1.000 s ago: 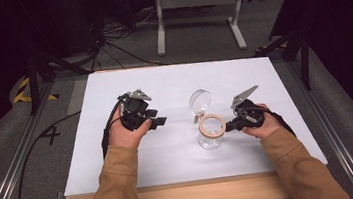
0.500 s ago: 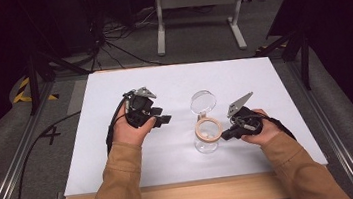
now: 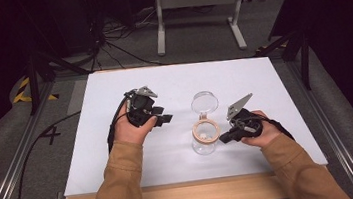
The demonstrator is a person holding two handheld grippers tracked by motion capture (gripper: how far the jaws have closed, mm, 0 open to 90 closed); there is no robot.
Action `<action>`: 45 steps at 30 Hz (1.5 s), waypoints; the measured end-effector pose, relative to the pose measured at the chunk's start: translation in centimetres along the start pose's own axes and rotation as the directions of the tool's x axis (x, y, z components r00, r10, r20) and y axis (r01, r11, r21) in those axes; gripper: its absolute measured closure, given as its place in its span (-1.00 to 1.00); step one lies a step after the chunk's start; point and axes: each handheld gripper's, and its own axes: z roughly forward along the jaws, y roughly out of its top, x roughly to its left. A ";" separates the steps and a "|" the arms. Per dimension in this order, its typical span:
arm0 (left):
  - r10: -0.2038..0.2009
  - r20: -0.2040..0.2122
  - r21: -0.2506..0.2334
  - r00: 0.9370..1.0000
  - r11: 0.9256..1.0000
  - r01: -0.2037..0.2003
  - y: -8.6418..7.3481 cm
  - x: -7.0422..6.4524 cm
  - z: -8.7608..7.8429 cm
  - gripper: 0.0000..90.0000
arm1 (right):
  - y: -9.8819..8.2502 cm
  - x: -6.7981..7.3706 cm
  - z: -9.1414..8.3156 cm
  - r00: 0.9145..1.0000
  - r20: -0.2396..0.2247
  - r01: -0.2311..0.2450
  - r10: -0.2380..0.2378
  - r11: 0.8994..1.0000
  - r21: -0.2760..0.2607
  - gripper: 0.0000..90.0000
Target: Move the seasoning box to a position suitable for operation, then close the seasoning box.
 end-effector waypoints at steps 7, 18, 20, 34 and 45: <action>-0.028 -0.038 -0.038 0.999 0.999 0.026 -0.1 -0.1 0.4 0.31 | 0.4 1.2 -2.5 0.999 0.039 0.004 0.000 0.993 -0.117 0.99; -0.030 -0.035 -0.128 0.999 0.992 0.025 0.4 -0.1 3.0 0.70 | 1.5 3.8 -3.4 0.998 0.060 0.043 -0.032 0.978 -0.202 0.99; -0.021 -0.029 -0.131 0.999 0.991 0.017 0.9 -0.1 4.0 0.76 | 1.7 4.3 -3.0 0.997 0.072 0.037 -0.020 0.970 -0.241 0.98; 0.010 -0.017 -0.232 1.000 0.973 -0.014 2.7 -1.5 6.0 0.85 | 1.1 4.8 -2.5 0.996 0.078 -0.020 0.049 0.941 -0.337 0.98; 0.026 -0.019 -0.252 0.999 0.967 -0.030 2.8 -1.5 5.7 0.85 | 1.0 4.6 -2.6 0.993 0.077 -0.050 0.085 0.926 -0.373 0.98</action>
